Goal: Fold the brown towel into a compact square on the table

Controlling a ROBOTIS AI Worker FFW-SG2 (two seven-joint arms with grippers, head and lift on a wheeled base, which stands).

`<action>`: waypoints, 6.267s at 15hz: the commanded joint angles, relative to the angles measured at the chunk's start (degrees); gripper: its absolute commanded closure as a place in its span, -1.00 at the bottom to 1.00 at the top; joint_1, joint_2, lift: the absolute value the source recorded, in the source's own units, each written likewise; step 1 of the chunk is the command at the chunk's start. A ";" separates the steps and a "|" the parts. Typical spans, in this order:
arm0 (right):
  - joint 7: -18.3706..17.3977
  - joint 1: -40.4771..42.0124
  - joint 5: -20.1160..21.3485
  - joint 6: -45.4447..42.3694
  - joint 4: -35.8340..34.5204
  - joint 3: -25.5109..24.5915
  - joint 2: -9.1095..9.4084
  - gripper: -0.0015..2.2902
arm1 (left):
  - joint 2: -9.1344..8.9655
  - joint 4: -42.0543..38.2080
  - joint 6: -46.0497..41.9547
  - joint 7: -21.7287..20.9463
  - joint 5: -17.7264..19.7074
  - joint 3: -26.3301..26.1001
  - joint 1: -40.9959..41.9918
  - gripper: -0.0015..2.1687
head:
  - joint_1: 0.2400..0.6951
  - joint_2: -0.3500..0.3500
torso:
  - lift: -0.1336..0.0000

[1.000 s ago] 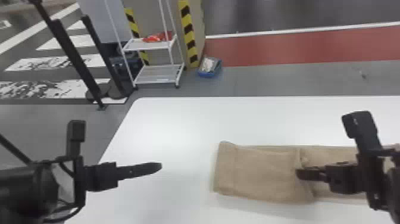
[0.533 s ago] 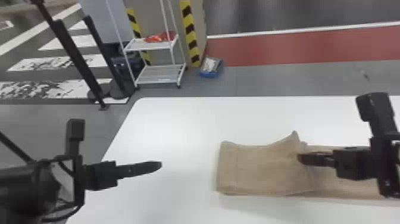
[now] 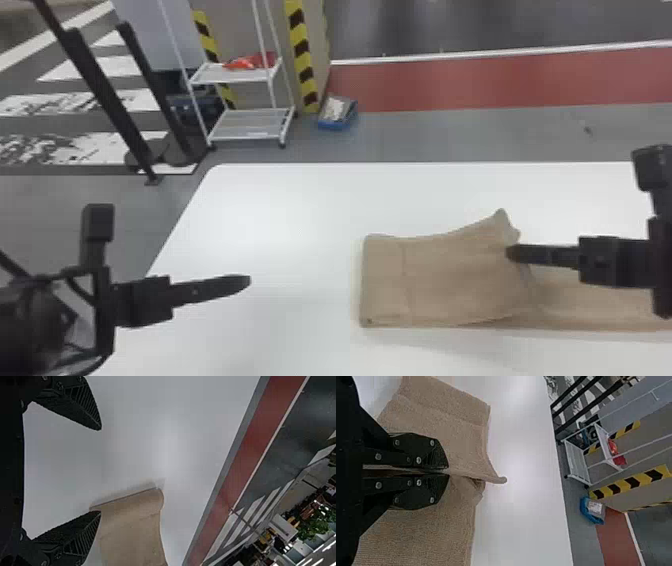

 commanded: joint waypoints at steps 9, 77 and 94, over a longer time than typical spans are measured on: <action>0.63 1.28 1.48 -2.68 3.02 -7.30 0.31 -0.07 | -1.14 0.92 -1.23 1.53 -0.25 -1.06 -0.44 -0.86 | 1.00 0.38 | -0.86; 0.81 -7.95 -6.52 -7.78 25.61 -36.30 -12.74 -0.20 | -3.95 8.30 -4.39 5.31 -6.05 -10.55 -5.27 -0.86 | 1.00 -0.71 | -0.86; 0.28 -8.04 2.71 -16.92 33.69 -31.20 -13.62 -0.58 | -3.78 8.39 -4.57 4.96 -6.40 -9.85 -4.48 -0.86 | 1.00 -0.83 | -0.86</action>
